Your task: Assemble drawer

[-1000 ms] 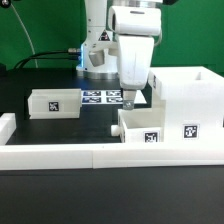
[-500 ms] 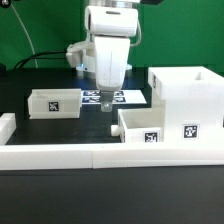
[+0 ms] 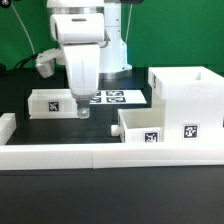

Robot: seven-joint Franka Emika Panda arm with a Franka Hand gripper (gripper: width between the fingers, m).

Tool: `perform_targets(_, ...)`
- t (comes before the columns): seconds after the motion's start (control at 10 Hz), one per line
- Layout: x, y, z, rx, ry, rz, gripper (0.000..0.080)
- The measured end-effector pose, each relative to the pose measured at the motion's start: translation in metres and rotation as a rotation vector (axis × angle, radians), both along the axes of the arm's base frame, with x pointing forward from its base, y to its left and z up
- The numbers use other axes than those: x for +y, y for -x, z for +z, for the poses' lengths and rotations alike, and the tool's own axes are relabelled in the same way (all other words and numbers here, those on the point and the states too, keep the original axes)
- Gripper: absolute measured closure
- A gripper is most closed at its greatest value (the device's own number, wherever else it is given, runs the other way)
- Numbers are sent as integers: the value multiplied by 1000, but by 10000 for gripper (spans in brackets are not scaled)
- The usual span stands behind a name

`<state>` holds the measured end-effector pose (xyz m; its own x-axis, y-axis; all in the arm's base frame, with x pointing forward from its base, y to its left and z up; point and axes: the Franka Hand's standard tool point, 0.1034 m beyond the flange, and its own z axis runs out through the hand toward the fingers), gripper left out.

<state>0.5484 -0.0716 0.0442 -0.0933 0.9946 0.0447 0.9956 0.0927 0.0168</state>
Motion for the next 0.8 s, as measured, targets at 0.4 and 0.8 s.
perform_targets(0.4, 32, 0, -23, 4, -55, 60, 150)
perform_targets(0.8, 54, -2, -27, 8, -58, -19, 150)
